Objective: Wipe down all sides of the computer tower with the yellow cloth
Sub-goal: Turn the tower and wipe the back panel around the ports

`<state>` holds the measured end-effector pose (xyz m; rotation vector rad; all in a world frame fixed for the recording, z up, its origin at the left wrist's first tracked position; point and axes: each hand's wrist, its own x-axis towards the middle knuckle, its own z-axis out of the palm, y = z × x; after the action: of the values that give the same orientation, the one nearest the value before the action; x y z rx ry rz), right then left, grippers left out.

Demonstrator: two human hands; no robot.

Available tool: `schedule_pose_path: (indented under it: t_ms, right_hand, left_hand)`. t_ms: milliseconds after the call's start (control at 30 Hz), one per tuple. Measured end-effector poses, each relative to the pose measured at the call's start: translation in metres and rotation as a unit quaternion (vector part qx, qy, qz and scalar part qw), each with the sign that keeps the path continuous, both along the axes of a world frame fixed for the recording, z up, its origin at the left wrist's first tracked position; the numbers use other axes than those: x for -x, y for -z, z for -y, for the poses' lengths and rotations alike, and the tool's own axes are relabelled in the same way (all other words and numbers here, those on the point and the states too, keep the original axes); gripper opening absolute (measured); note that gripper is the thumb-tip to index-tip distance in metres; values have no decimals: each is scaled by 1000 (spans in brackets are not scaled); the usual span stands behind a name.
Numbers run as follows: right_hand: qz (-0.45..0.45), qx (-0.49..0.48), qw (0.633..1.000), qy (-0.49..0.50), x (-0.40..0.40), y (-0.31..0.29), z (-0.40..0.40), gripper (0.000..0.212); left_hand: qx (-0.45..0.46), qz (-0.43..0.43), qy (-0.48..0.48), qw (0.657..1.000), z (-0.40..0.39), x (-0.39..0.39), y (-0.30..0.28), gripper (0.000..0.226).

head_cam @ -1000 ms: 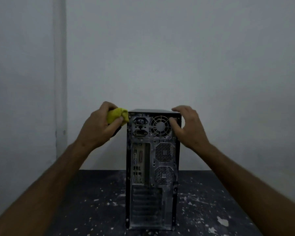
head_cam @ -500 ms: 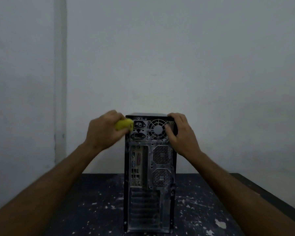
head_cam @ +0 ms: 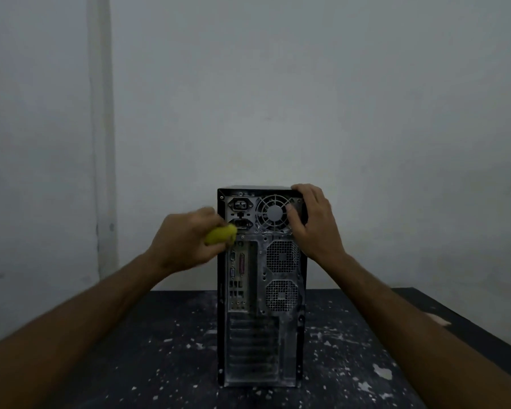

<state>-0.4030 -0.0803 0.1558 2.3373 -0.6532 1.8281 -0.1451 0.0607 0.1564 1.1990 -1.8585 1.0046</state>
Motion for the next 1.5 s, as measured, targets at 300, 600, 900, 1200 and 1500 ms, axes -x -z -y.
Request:
schedule_pose_path:
  t_ms: [300, 600, 900, 1200, 1500]
  right_hand:
    - [26, 0, 1000, 0, -2, 4, 6, 41]
    - [54, -5, 998, -19, -8, 5, 2, 38]
    - [58, -15, 998, -16, -10, 6, 2, 39]
    - [67, -16, 997, -16, -13, 6, 2, 39]
    - [62, -16, 998, -13, -11, 6, 3, 40]
  left_hand:
    - [17, 37, -4, 999, 6, -8, 28, 36]
    - [-8, 96, -2, 995, 3, -8, 32, 38]
    - [30, 86, -18, 996, 6, 1, 22, 40]
    - [29, 13, -6, 999, 13, 15, 19, 33]
    - [91, -150, 14, 984, 9, 15, -1, 37]
